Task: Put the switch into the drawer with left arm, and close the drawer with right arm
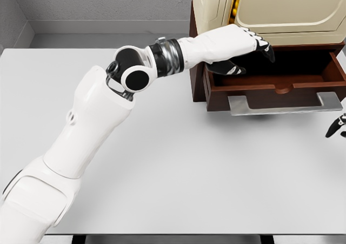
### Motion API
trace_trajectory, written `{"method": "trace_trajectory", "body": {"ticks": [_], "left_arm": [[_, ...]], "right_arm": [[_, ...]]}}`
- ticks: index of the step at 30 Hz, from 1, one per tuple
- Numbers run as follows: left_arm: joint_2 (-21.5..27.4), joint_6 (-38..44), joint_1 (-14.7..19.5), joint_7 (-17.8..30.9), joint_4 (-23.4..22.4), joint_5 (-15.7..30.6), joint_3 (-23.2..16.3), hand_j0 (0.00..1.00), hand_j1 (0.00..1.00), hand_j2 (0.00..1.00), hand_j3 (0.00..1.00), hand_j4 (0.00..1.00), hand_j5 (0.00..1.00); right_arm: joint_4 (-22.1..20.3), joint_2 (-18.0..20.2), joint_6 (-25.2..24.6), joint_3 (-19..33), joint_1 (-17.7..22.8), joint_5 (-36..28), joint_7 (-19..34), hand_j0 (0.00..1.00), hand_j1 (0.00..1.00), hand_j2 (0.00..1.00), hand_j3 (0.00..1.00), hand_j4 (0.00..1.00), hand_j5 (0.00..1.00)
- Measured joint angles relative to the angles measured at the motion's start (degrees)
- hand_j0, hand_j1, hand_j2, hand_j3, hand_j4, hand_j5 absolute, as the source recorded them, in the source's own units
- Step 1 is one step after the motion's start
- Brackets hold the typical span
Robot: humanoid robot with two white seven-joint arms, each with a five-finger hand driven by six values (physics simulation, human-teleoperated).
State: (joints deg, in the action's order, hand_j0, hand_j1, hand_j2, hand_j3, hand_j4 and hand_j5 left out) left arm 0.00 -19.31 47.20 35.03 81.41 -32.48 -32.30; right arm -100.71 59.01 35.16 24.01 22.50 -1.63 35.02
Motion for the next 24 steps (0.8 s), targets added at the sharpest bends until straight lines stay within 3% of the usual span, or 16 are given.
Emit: {"method": "trace_trajectory", "body": {"ticks": [4,7,11,14,19,22,24], "left_arm": [[0.0,-3.7,-2.6,0.0,5.0,0.5,0.2,0.97,0.97,0.97,0.97,0.97,0.97],[0.3,-10.9,-4.0,0.0,10.8,4.9,1.8,0.98,0.98,0.98,0.98,0.98,0.98],[7.4,-14.6,-8.8,0.0,16.5,15.4,8.5,0.98,0.98,0.98,0.98,0.98,0.98],[15.1,-15.4,-16.3,0.0,18.2,23.1,16.7,0.99,0.99,0.99,0.99,0.99,0.99],[22.5,-15.8,-35.6,0.0,17.8,29.3,33.7,1.00,1.00,1.00,1.00,1.00,1.00],[24.4,-15.8,-40.9,0.0,11.7,30.3,38.7,1.00,1.00,1.00,1.00,1.00,1.00],[25.0,-15.8,-41.5,0.0,6.0,30.6,40.0,1.00,1.00,1.00,1.00,1.00,1.00]], "right_arm": [[0.0,0.1,0.0,-1.6,-3.3,0.0,0.0,0.49,0.49,0.49,0.49,0.49,0.49],[0.0,0.1,-0.1,-3.8,-4.5,-0.2,0.0,0.49,0.49,0.49,0.49,0.49,0.49],[0.0,0.8,-0.1,-5.0,-5.0,0.0,0.1,0.49,0.49,0.49,0.49,0.49,0.49],[0.0,1.3,0.0,-5.5,-5.5,0.1,0.1,0.49,0.49,0.49,0.49,0.49,0.49],[0.0,1.6,0.0,-6.7,-7.6,0.2,0.1,0.49,0.49,0.49,0.49,0.49,0.49],[0.1,1.6,0.0,-7.7,-8.3,0.1,0.1,0.49,0.49,0.49,0.49,0.49,0.49],[0.2,1.7,-0.1,-8.0,-8.7,0.1,0.1,0.49,0.49,0.49,0.49,0.49,0.49]]}}
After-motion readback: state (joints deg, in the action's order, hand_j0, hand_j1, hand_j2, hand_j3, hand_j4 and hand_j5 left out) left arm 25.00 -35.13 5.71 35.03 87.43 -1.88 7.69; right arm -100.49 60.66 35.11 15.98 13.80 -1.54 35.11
